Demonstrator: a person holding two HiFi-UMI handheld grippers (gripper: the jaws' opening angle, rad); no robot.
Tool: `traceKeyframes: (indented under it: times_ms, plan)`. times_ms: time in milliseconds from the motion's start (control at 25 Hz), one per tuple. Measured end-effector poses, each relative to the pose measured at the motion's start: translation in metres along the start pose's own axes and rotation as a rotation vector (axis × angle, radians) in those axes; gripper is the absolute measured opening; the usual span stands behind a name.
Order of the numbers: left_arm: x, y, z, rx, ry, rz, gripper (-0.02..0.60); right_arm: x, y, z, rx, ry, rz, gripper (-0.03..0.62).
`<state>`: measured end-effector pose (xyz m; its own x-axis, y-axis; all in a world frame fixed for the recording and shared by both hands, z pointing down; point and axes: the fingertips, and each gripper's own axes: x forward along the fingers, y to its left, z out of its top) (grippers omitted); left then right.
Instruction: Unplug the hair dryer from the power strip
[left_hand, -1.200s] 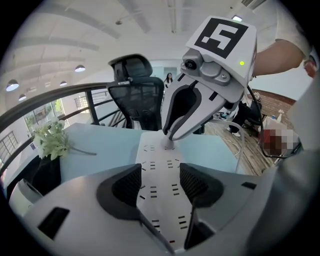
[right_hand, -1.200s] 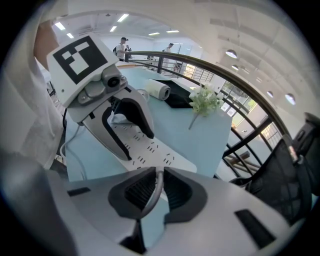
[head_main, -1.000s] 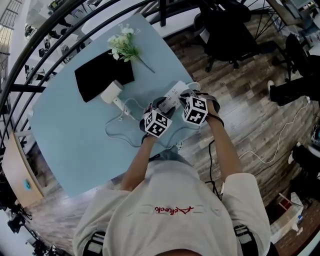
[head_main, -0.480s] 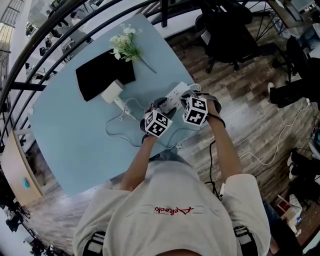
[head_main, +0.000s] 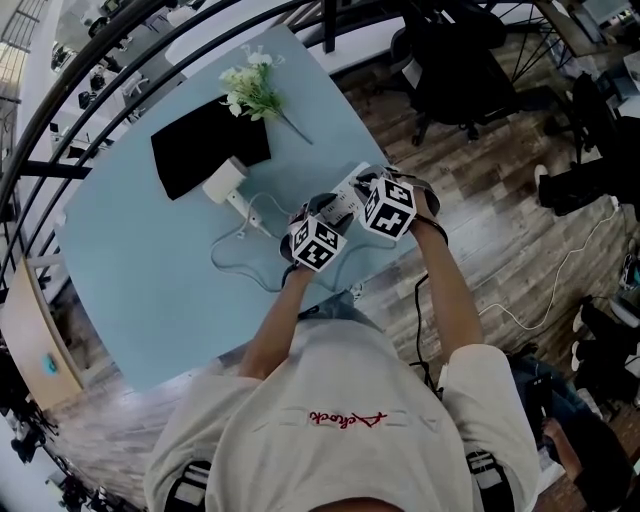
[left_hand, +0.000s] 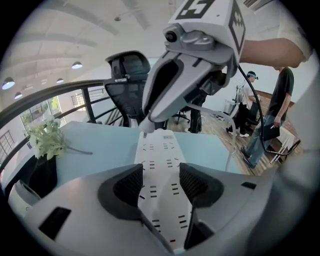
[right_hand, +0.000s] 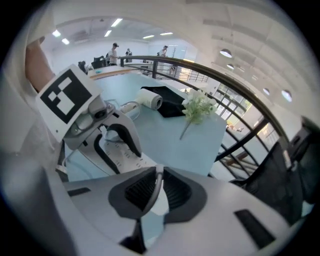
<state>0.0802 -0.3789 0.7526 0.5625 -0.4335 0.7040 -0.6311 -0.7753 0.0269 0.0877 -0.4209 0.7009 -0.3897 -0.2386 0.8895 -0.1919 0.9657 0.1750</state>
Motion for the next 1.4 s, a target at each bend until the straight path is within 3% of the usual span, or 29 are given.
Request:
traceKeyframes:
  times_ms: [280,480,640,760,960,1200,1400]
  plan:
    - [-0.003,0.0,0.0,-0.004,-0.013,0.014,0.232,-0.016,-0.015,0.001,0.011,-0.011,-0.042,0.057]
    - [-0.016,0.008,0.012,-0.022,-0.094,0.057,0.232,-0.021,-0.006,-0.01,0.062,-0.031,-0.062,0.058]
    - [-0.028,-0.001,0.019,-0.029,-0.131,0.037,0.23,-0.036,-0.002,-0.01,0.107,-0.077,-0.1,0.057]
    - [-0.039,-0.01,0.03,-0.009,-0.162,0.041,0.175,-0.054,-0.001,-0.01,0.146,-0.119,-0.142,0.058]
    - [-0.056,-0.017,0.042,0.019,-0.198,0.049,0.027,-0.075,0.006,-0.013,0.189,-0.167,-0.206,0.057]
    - [-0.074,-0.03,0.049,0.047,-0.218,0.07,0.009,-0.096,0.019,-0.013,0.228,-0.214,-0.254,0.057]
    - [-0.093,-0.04,0.059,0.033,-0.262,0.093,0.009,-0.121,0.02,-0.015,0.396,-0.359,-0.304,0.058]
